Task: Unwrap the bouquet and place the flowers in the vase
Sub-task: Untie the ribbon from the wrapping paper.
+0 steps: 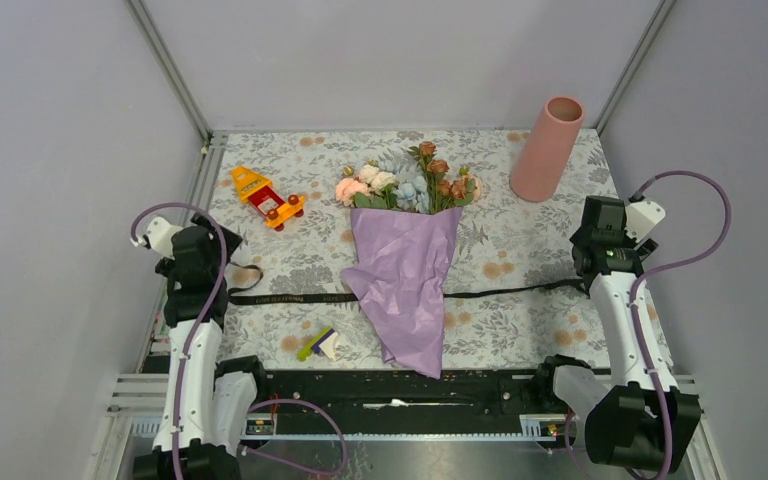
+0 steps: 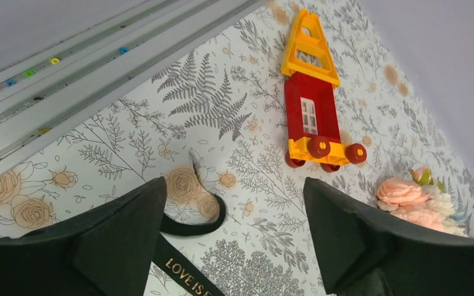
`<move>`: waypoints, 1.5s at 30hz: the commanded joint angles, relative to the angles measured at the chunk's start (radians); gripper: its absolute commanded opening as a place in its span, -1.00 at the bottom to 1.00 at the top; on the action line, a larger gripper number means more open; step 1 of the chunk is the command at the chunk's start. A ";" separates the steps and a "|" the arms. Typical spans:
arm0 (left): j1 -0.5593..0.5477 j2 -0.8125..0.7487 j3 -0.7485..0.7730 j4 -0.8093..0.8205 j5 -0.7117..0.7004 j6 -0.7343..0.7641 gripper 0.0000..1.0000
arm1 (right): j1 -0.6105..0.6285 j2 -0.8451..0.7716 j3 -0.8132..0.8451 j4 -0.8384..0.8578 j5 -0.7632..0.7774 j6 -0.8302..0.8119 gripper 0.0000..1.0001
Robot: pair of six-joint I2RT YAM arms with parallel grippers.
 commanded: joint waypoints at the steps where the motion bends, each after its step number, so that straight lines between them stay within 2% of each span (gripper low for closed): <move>1: 0.005 0.009 0.025 0.012 0.068 0.010 0.82 | -0.005 -0.018 0.043 0.000 -0.062 -0.012 0.77; 3: 0.005 0.023 0.045 0.009 0.131 0.011 0.90 | -0.005 -0.031 0.057 -0.002 -0.099 -0.032 0.92; 5: 0.003 0.047 0.066 0.006 0.225 0.003 0.97 | -0.005 -0.050 0.066 -0.003 -0.140 -0.055 0.98; 9: -0.015 0.091 0.124 -0.018 0.392 0.027 0.97 | -0.004 -0.092 0.079 -0.011 -0.316 -0.108 0.98; 13: -0.055 0.143 0.255 -0.107 0.545 0.126 0.97 | -0.004 -0.134 0.089 -0.032 -0.556 -0.126 0.97; 15: -0.114 0.188 0.328 -0.174 0.568 0.197 0.95 | -0.005 -0.140 0.089 -0.036 -0.699 -0.104 0.83; 17: -0.207 0.233 0.397 -0.221 0.531 0.261 0.95 | 0.006 -0.125 0.091 -0.033 -0.838 -0.067 0.72; 19: -0.301 0.271 0.448 -0.236 0.474 0.303 0.95 | 0.069 -0.104 0.099 -0.025 -0.902 -0.042 0.67; 21: -0.349 0.300 0.459 -0.195 0.483 0.322 0.96 | 0.232 -0.076 0.118 -0.035 -0.845 -0.044 0.67; 24: -0.355 0.349 0.468 -0.100 0.602 0.317 0.98 | 0.419 -0.029 0.134 -0.031 -0.764 -0.017 0.67; 26: -0.355 0.376 0.482 -0.073 0.629 0.327 0.98 | 0.533 0.002 0.132 -0.002 -0.727 -0.001 0.66; 33: -0.348 0.404 0.489 -0.103 0.563 0.433 0.98 | 0.993 0.161 0.184 0.056 -0.470 0.022 0.53; 39: -0.282 0.371 0.436 -0.071 0.622 0.379 0.98 | 1.233 0.379 0.295 0.048 -0.254 0.022 0.40; 45: -0.233 0.349 0.414 -0.048 0.641 0.359 0.98 | 1.348 0.607 0.462 -0.018 -0.129 -0.054 0.35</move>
